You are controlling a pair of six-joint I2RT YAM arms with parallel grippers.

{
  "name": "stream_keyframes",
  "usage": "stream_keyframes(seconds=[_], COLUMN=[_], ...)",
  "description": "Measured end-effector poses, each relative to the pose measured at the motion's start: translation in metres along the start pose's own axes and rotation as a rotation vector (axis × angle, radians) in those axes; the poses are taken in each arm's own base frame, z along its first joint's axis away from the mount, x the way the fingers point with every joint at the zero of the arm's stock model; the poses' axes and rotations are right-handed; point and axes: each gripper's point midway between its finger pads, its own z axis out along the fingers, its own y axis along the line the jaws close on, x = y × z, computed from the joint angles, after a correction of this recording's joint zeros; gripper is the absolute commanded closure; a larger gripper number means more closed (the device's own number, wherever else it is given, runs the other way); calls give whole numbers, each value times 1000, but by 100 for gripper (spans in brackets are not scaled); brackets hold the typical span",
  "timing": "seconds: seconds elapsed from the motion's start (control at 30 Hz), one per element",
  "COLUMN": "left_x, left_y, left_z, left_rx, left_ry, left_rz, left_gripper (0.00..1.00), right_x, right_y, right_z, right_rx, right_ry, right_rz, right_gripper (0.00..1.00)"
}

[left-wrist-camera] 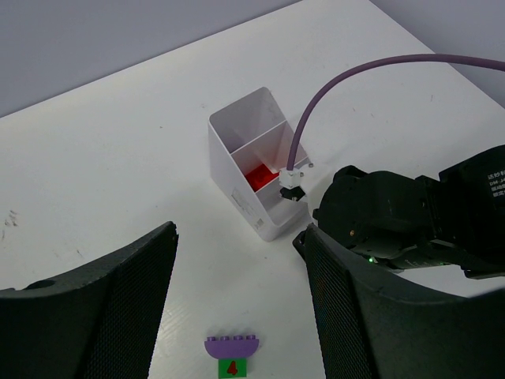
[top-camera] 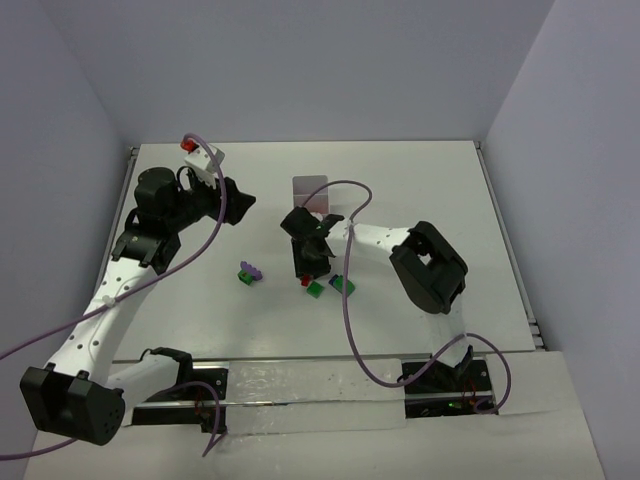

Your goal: Sort the legos into containers by color

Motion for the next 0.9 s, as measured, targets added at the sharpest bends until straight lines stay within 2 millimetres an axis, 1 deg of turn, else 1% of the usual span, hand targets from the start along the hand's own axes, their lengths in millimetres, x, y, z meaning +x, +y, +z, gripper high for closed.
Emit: stream_keyframes(seconds=[0.1, 0.33, 0.47, 0.53, 0.6, 0.63, 0.7, 0.8, 0.9], left_x=[1, 0, 1, 1, 1, 1, 2, 7, 8], left_y=[0, 0, 0, 0, 0, 0, 0, -1, -3], left_z=[0, 0, 0, 0, 0, 0, 1, 3, 7], left_rx=[0, -1, -1, -1, 0, 1, 5, 18, 41], left_ry=[1, 1, 1, 1, 1, 2, 6, 35, 64], left_rz=[0, 4, 4, 3, 3, 2, 1, -1, -12], left_gripper=[27, 28, 26, 25, 20, 13, 1, 1, 1], right_x=[-1, -2, 0, 1, -3, -8, -19, -45, -74], right_y=[-2, -3, -1, 0, 5, 9, 17, 27, 30], right_z=[1, 3, -1, -10, -26, -36, -62, -109, -153], right_rx=[15, 29, 20, 3, -35, -60, -122, -204, -241], right_ry=[-8, -14, -17, -24, -44, -66, -124, -270, -440], right_rz=[3, 3, -16, -39, -72, -92, -141, -233, -329], right_gripper=[61, 88, 97, 99, 100, 100, 100, 100, 100])
